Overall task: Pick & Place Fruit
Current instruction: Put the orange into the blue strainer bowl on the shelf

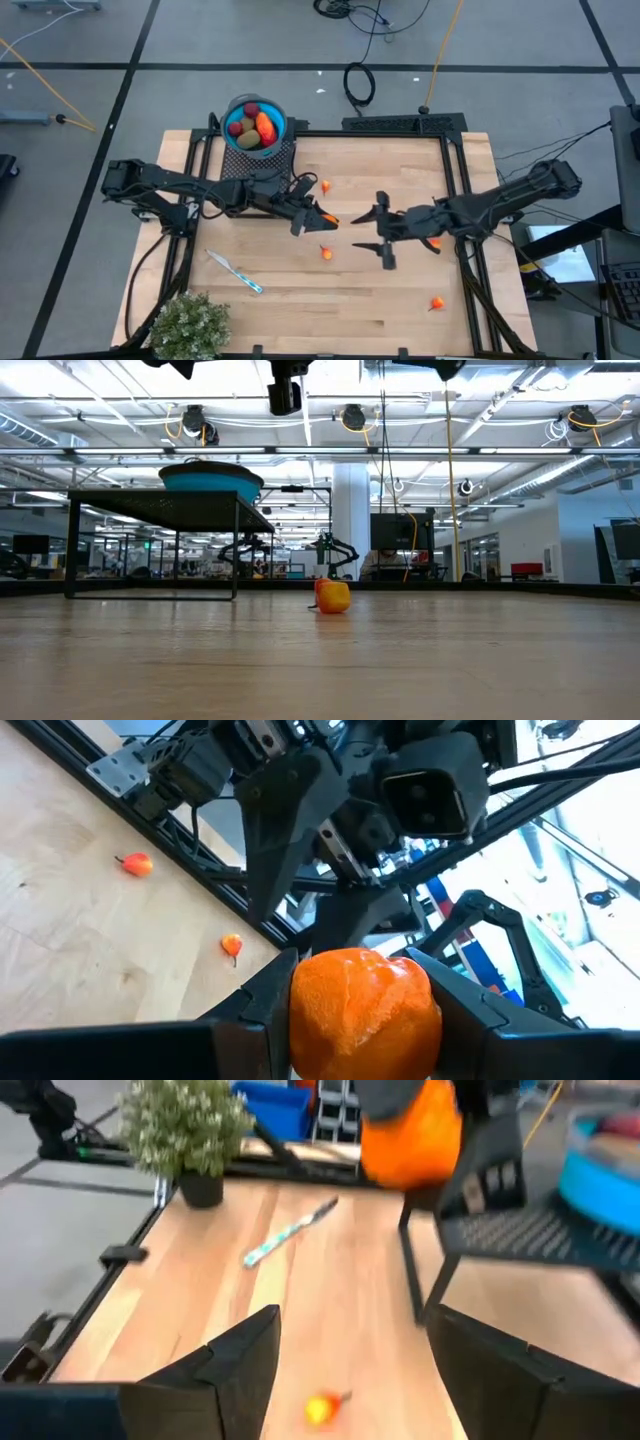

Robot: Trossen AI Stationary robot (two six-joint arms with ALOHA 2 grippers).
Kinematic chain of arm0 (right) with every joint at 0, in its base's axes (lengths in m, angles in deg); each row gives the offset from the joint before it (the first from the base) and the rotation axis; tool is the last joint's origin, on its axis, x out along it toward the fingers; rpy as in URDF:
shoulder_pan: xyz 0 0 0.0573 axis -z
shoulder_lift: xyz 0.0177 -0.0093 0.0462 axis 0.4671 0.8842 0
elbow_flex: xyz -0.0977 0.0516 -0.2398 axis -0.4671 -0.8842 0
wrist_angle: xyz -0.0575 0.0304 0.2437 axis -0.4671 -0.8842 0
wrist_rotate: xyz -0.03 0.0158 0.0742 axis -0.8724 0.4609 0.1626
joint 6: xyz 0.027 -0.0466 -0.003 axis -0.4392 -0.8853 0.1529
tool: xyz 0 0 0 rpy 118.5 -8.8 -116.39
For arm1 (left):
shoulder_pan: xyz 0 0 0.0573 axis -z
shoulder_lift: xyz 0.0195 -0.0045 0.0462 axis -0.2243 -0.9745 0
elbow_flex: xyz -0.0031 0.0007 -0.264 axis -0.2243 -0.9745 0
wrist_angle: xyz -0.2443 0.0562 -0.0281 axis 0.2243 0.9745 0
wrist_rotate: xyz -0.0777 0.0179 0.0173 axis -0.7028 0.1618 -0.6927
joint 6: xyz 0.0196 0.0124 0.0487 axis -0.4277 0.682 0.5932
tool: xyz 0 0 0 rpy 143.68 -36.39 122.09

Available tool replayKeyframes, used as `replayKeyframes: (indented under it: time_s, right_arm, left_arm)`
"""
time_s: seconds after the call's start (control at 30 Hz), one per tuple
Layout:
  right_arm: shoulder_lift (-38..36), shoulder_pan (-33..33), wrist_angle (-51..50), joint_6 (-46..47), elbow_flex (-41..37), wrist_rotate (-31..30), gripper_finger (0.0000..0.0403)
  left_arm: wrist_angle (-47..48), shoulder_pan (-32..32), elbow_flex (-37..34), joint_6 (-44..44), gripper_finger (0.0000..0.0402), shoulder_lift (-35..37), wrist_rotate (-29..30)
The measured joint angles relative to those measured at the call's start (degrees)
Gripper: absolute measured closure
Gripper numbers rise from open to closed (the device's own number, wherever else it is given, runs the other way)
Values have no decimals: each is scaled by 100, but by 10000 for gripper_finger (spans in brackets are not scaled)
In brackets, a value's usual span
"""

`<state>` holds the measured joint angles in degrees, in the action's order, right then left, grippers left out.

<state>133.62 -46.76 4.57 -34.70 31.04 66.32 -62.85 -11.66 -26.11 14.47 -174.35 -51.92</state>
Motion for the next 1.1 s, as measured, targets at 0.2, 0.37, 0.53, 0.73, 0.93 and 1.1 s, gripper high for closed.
replayKeyframes:
  time_s: [0.2, 0.37, 0.53, 0.73, 0.93, 1.1]
  right_arm:
    - [-307, -162, -394, 464, -306, 1, 197]
    - [-623, -294, -140, 762, -897, 2, 253]
    - [-1075, -380, 246, 897, -1436, 2, 311]
    - [-1810, -385, 522, 959, -2009, 164, 375]
    - [-2695, -388, 751, 962, -2533, 458, 397]
    - [-3432, -388, 958, 960, -2902, 489, 401]
  left_arm:
    - [-10, 2, 0, -18, 248, 0, 176]
    - [-15, 7, 1, 17, 248, 0, 428]
    - [-63, 23, 2, 116, 247, 0, 779]
    - [-497, 76, 2, 391, 247, 0, 1292]
    - [-937, 113, 2, 725, 247, 0, 1654]
    - [-894, 109, 4, 885, 247, 81, 2052]
